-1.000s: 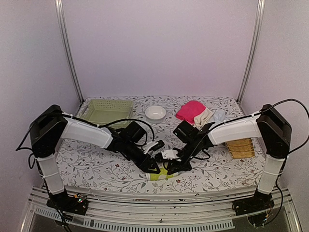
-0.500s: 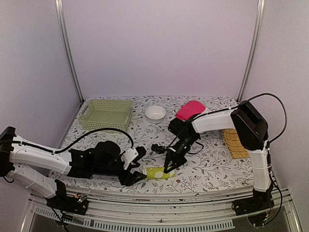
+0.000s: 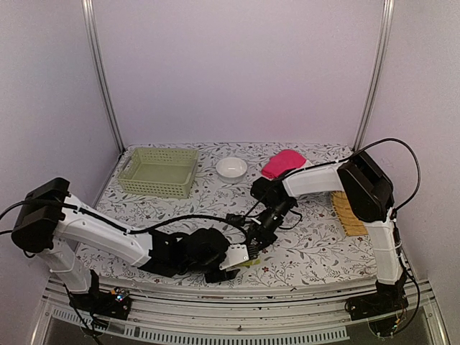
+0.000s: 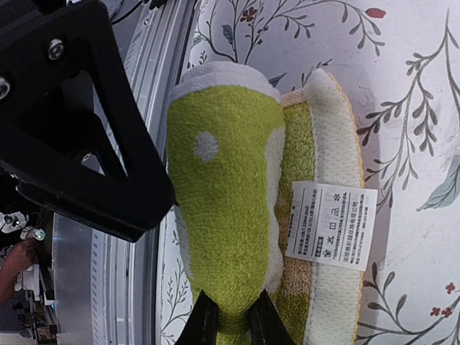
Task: Roll the towels
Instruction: Roll the towel at the center of the board.
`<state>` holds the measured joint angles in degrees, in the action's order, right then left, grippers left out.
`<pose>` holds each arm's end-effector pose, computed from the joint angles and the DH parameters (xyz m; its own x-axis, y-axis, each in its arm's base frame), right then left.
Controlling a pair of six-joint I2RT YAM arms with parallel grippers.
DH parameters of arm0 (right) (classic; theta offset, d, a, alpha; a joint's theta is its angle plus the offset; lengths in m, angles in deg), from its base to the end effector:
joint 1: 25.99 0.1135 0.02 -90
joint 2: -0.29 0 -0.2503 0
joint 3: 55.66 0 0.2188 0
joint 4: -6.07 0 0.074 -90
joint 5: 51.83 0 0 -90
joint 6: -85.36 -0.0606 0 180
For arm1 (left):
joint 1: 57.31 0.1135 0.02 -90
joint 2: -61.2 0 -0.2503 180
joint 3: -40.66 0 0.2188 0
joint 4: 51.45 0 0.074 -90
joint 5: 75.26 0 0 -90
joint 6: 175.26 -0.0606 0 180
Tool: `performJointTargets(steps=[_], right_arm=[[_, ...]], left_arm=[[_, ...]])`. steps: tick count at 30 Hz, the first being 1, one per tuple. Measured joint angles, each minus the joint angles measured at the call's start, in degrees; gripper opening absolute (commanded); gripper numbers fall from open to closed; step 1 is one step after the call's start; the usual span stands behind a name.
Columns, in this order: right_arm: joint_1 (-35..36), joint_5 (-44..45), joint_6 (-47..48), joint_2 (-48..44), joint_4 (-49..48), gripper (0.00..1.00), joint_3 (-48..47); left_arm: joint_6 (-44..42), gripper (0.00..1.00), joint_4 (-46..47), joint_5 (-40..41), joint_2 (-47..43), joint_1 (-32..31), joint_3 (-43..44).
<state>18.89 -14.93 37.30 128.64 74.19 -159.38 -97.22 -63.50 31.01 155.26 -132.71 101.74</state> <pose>0.2272 0.2946 0.1083 -0.2615 -0.8267 -0.4982 -0.7680 -0.1345 0.6262 0.0957 -0.3002 0.1506 0.0077 0.7596 -0.6503 0.8969 0.2823 0.3404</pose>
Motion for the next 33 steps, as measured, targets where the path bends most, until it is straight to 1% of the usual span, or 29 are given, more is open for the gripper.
performJointTargets(steps=[6,11,15,17,22,24,28,33], right_arm=[[0.0,-0.02,-0.2,0.11,0.28,0.07,-0.15],[0.0,-0.04,-0.52,0.31,0.46,0.08,-0.42],[0.0,-0.02,-0.61,0.42,0.63,0.09,-0.72],[0.0,0.0,-0.66,0.42,0.76,0.12,-0.74],[-0.07,-0.11,-0.83,0.2,1.57,0.34,-0.76],[-0.37,-0.04,-0.66,-0.66,2.16,0.39,-0.72],[-1.73,0.5,-0.09,-4.63,4.42,0.42,-0.35],[-6.25,0.24,0.5,-14.05,7.04,0.43,0.79]], left_arm=[[-6.14,0.59,-1.29,2.73,5.18,-0.02,3.54],[-8.5,0.54,-3.02,4.63,8.2,0.0,5.25],[-9.31,0.53,-3.82,5.57,9.31,0.02,6.29],[-9.31,0.53,-4.07,6.01,9.92,0.04,6.69],[-8.79,0.49,-4.81,6.97,11.67,0.55,8.28],[-8.2,0.46,-5.03,6.97,11.98,0.96,8.59],[-6.82,0.4,-5.86,6.12,12.59,2.29,9.57],[-4.37,0.33,-8.79,2.34,13.62,4.31,12.09]])
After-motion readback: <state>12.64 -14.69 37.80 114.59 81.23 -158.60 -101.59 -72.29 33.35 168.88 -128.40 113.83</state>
